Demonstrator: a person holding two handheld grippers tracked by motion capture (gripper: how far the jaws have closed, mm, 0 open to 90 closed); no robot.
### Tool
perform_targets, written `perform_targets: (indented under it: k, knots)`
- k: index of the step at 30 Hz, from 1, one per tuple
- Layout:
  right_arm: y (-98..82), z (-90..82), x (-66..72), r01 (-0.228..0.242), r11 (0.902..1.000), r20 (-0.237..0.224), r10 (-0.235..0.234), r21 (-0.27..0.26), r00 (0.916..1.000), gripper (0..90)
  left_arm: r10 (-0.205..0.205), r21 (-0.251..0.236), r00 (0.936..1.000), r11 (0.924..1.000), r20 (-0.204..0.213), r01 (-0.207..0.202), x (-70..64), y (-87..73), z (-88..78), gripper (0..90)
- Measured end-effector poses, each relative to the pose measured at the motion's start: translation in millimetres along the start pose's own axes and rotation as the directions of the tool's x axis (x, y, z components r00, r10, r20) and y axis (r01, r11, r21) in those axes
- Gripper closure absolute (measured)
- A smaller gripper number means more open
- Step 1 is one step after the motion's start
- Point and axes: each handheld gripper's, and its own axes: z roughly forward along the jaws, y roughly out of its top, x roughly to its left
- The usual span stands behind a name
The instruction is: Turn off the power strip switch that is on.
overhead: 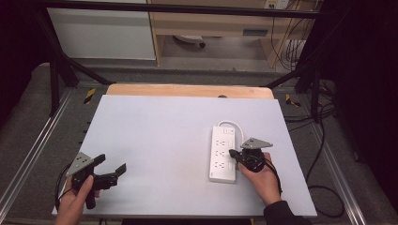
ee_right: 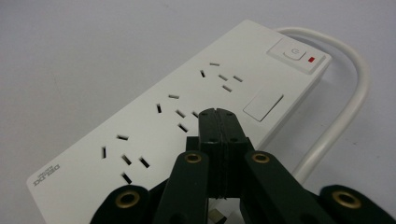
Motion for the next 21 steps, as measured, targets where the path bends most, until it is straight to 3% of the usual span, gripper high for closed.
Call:
perform_targets:
  k: [21]
  knots:
    - [-2.5,-1.3,1.2,-0.003,0.9999,-0.010,0.003,0.013,0.9999,90.0,0.003,-0.001,1.0000,1.0000,0.000,-0.003,0.3,0.2,-0.4,5.8]
